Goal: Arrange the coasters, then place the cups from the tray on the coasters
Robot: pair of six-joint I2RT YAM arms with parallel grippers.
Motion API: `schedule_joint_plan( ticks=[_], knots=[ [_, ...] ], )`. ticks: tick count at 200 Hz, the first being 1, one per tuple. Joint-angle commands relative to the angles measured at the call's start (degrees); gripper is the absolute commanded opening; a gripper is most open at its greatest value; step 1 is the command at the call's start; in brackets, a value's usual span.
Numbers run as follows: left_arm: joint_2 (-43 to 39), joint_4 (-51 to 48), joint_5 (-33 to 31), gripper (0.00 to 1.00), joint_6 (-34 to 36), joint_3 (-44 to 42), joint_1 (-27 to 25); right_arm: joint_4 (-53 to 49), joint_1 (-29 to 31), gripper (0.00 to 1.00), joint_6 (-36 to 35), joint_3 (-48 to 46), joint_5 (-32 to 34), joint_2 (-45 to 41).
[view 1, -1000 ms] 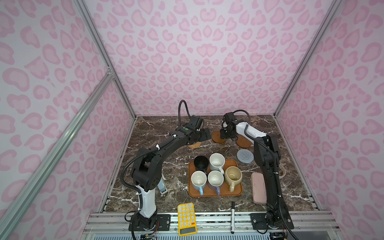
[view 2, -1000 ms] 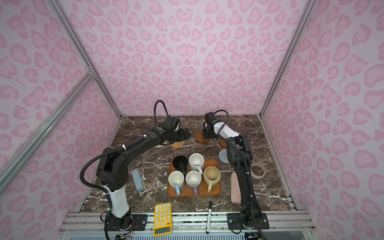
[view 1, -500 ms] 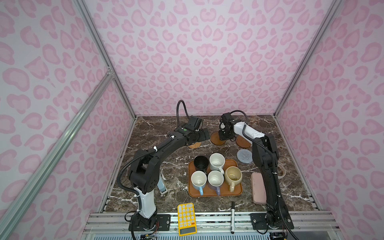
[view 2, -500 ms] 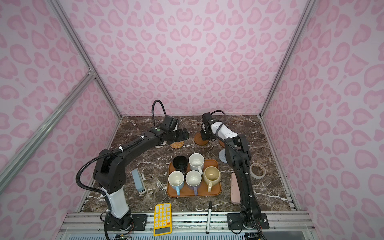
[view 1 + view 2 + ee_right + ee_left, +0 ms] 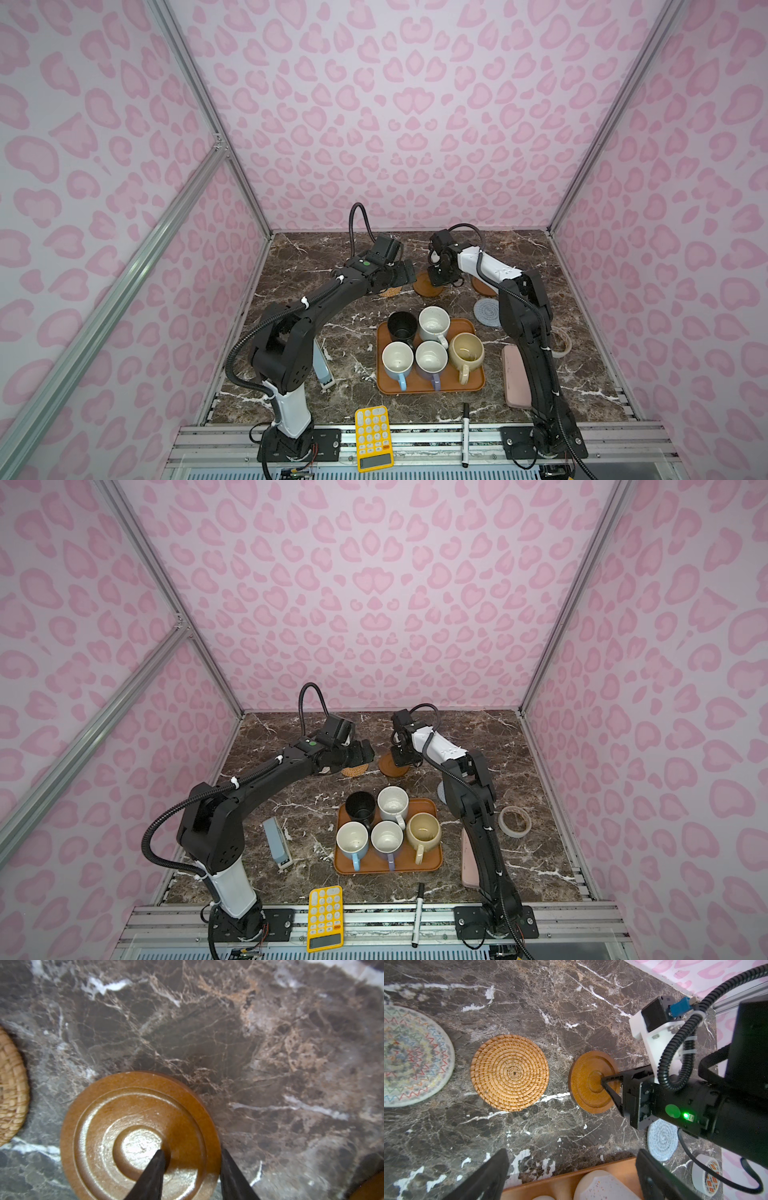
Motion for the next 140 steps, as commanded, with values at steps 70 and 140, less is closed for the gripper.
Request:
schedule_joint_plan(
  ticks=[70, 140],
  knots=[
    [-2.1, 1.3, -0.6, 0.97, -1.3, -2.5, 0.0, -5.9, 0.7, 0.43, 2.7, 5.9, -0.3, 4.8],
    [-1.9, 1.3, -0.5, 0.97, -1.8, -2.5, 0.0, -7.1, 0.6, 0.43, 4.6, 9.7, 1.5, 7.2]
  ],
)
